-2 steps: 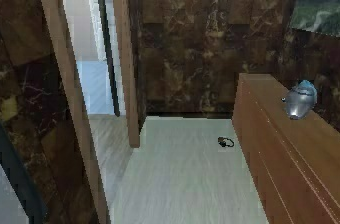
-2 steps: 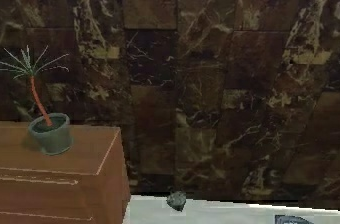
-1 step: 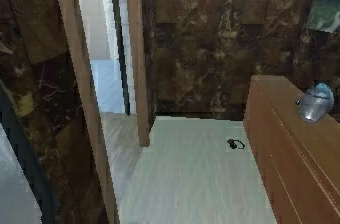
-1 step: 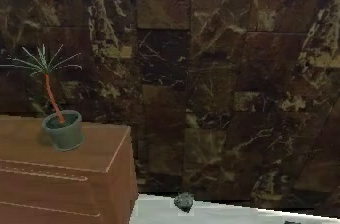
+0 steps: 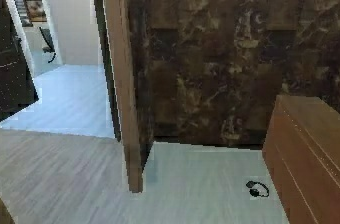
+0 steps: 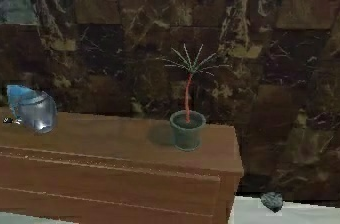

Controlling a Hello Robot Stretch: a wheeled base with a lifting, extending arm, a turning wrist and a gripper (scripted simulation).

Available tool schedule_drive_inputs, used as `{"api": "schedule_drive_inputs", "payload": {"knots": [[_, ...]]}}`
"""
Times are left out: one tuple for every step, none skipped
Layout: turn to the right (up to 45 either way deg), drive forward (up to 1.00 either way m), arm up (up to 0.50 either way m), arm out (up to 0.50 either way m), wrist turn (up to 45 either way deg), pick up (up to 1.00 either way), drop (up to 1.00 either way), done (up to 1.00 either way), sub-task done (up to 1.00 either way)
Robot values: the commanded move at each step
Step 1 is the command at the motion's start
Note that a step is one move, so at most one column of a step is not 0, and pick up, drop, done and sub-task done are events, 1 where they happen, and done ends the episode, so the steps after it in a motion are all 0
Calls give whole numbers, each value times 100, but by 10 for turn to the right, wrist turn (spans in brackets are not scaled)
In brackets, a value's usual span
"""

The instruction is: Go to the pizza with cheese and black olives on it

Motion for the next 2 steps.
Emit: {"api": "schedule_drive_inputs", "payload": {"knots": [[-180, 0, 0, 0, 0, 0, 0, 0, 0], [0, 85, 0, 0, 0, 0, 0, 0, 0]]}}
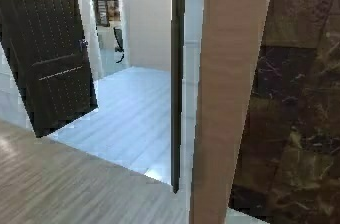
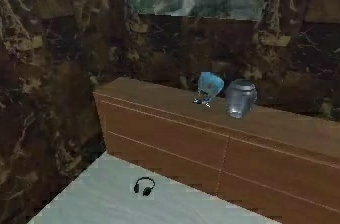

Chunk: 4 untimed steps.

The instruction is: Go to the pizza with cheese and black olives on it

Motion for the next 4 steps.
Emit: {"api": "schedule_drive_inputs", "payload": {"knots": [[-390, 0, 0, 0, 0, 0, 0, 0, 0], [0, 85, 0, 0, 0, 0, 0, 0, 0], [450, 0, 0, 0, 0, 0, 0, 0, 0], [60, 0, 0, 0, 0, 0, 0, 0, 0]]}}
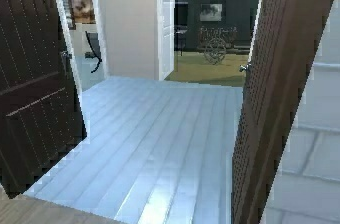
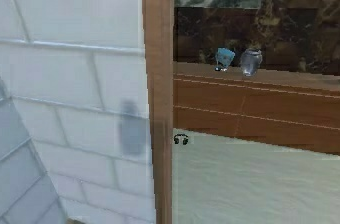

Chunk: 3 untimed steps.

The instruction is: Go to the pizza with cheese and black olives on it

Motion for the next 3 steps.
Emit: {"api": "schedule_drive_inputs", "payload": {"knots": [[0, 70, 0, 0, 0, 0, 0, 0, 0], [180, 0, 0, 0, 0, 0, 0, 0, 0], [0, 10, 0, 0, 0, 0, 0, 0, 0]]}}
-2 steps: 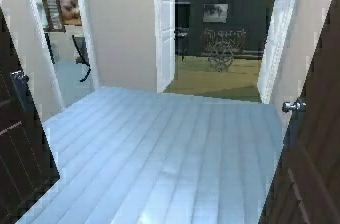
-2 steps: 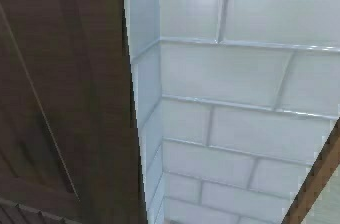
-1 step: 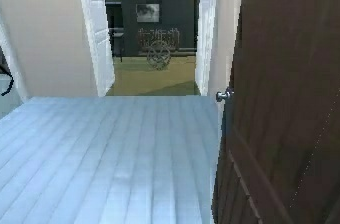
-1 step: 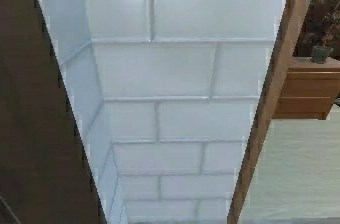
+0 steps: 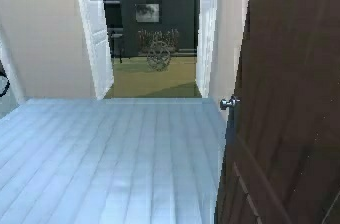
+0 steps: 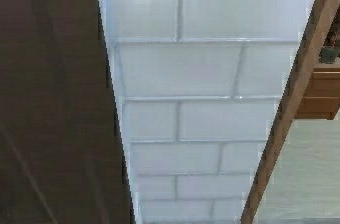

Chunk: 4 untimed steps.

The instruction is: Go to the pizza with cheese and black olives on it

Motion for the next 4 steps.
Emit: {"api": "schedule_drive_inputs", "payload": {"knots": [[-120, 0, 0, 0, 0, 0, 0, 0, 0], [0, 100, 0, 0, 0, 0, 0, 0, 0], [0, 45, 0, 0, 0, 0, 0, 0, 0], [120, 0, 0, 0, 0, 0, 0, 0, 0]]}}
